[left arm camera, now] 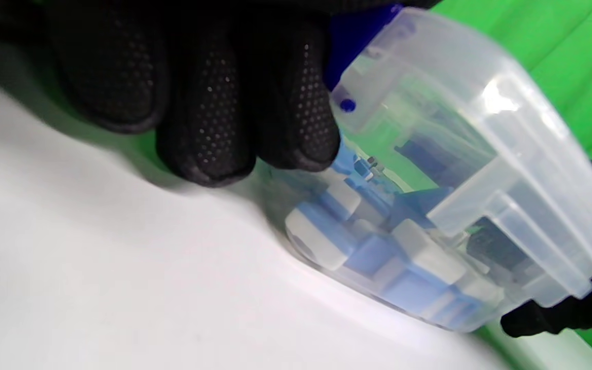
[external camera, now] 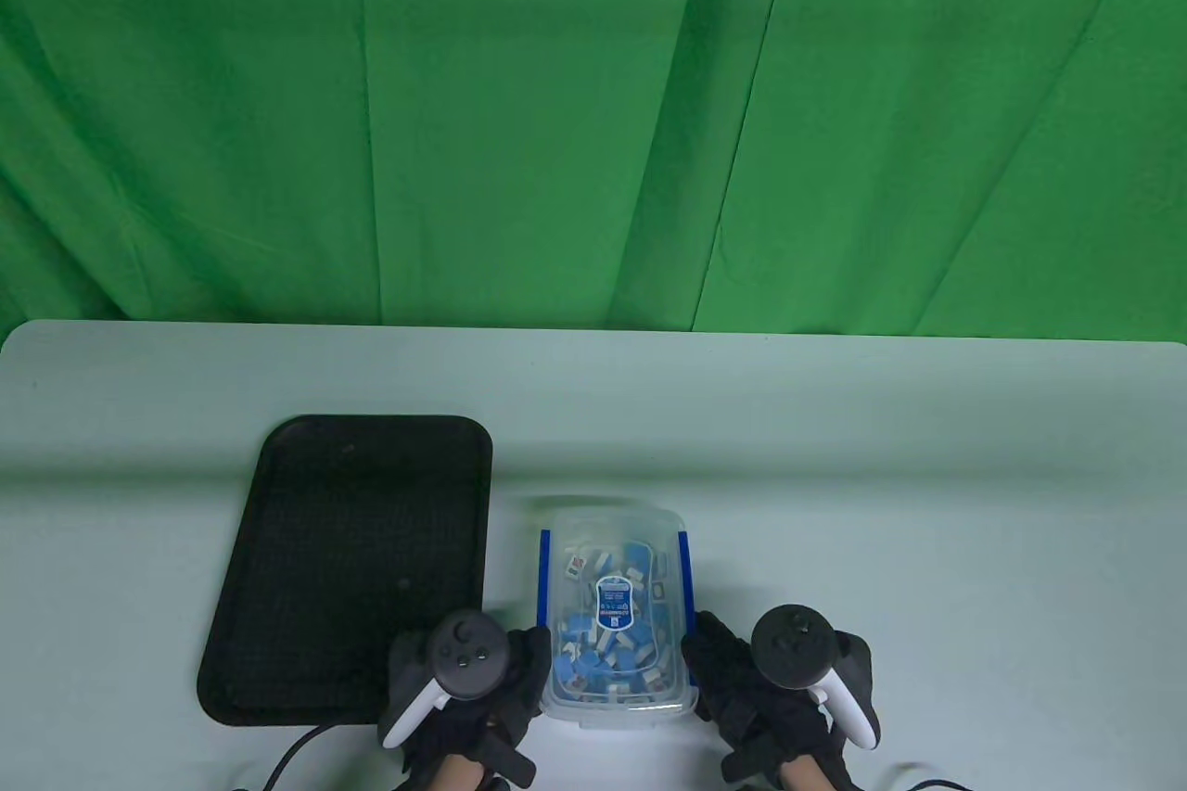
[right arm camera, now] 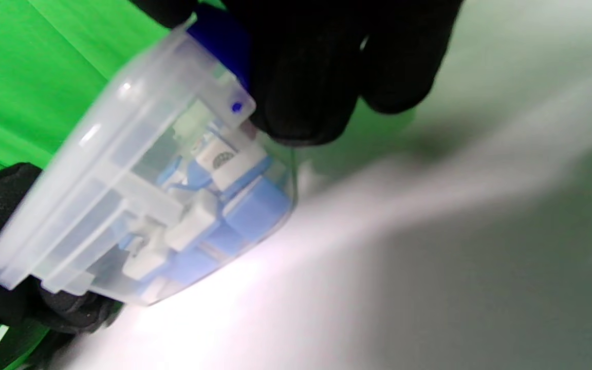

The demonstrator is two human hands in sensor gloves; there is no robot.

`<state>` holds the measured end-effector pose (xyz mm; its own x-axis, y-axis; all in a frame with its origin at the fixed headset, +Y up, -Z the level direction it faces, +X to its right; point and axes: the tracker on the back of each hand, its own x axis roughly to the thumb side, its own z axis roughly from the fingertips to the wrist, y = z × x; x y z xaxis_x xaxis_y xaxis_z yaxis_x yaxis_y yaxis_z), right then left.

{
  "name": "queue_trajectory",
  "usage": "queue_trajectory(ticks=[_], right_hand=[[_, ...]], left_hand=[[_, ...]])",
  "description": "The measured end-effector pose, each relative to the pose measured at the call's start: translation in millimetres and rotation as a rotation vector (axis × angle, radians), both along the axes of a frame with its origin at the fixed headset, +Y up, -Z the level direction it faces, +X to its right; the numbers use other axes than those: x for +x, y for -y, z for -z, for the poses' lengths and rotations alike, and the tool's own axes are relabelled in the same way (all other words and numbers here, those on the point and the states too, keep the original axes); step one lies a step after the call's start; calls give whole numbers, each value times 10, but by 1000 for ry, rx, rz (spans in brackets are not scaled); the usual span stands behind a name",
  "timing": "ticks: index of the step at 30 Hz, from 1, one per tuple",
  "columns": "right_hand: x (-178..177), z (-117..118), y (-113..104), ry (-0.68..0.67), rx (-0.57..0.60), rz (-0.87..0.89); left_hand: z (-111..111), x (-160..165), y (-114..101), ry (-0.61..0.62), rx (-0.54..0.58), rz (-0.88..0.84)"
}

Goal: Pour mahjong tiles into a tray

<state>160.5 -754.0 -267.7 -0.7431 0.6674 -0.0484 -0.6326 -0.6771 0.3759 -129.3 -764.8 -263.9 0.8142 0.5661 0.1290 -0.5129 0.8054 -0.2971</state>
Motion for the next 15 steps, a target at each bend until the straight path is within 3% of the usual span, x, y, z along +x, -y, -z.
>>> queue_trajectory(ticks=[8, 15], right_hand=[[-17, 7, -7, -11, 12, -4], [53, 44, 38, -10, -41, 61]], left_hand=[[-4, 23, -24, 1, 92, 78], [13, -58, 33, -33, 16, 2]])
